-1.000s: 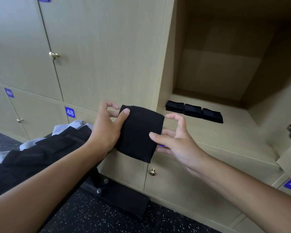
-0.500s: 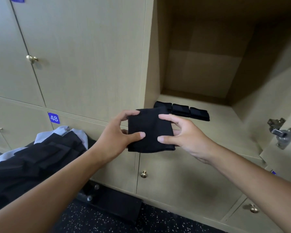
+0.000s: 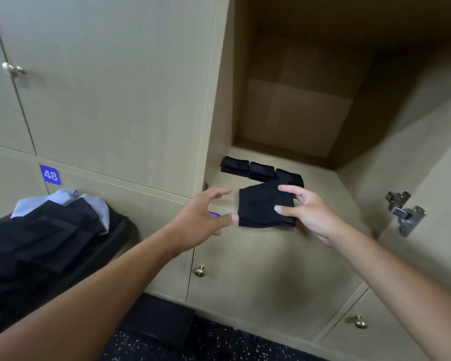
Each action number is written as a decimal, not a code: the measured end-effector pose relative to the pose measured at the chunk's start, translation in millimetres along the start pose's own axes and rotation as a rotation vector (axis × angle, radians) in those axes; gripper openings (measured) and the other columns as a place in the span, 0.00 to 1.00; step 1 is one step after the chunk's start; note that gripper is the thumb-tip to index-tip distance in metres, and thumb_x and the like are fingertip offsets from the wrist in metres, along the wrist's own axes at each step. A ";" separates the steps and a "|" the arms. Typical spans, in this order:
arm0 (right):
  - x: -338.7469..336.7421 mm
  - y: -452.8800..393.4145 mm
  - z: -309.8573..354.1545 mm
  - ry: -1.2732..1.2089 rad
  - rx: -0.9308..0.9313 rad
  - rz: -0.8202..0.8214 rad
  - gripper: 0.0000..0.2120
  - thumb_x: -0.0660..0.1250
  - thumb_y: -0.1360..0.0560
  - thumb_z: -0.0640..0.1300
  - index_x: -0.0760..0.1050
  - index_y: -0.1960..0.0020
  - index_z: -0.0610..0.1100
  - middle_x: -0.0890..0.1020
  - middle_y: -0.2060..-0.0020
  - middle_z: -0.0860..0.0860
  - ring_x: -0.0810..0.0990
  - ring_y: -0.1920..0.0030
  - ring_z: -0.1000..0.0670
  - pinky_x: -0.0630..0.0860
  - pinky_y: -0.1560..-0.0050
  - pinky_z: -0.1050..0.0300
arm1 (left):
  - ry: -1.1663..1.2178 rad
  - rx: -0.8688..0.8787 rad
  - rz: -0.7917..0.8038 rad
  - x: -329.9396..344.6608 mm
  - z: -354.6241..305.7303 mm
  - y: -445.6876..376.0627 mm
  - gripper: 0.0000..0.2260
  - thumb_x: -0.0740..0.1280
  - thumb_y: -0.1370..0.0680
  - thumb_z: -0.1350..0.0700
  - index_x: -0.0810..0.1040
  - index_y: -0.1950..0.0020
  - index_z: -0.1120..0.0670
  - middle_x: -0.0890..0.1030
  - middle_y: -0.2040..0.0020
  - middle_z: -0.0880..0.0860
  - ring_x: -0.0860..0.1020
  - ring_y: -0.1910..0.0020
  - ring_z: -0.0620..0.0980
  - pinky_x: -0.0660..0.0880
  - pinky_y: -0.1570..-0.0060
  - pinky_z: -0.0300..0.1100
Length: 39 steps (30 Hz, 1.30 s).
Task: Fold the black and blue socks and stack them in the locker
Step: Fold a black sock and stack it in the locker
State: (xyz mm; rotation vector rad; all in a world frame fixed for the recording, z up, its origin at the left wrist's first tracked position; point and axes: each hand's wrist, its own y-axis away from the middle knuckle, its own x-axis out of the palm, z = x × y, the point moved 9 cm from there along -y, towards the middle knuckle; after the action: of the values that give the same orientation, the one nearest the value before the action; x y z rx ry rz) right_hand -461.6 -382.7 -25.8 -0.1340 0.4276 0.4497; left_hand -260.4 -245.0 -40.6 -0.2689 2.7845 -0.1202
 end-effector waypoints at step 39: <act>-60.6 14.4 -48.1 0.954 0.276 -0.171 0.34 0.53 0.20 0.68 0.58 0.24 0.46 0.69 0.28 0.44 0.68 0.29 0.39 0.70 0.34 0.42 | -0.737 0.005 0.407 20.8 43.5 12.7 0.09 0.69 0.22 0.40 0.76 0.44 0.40 0.82 0.49 0.39 0.78 0.55 0.38 0.68 0.55 0.30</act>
State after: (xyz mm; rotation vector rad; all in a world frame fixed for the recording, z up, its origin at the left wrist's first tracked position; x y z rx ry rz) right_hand -535.2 -404.1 -43.7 -0.1092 1.3969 0.1253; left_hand -266.9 -239.0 -89.6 0.2226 2.0486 0.0635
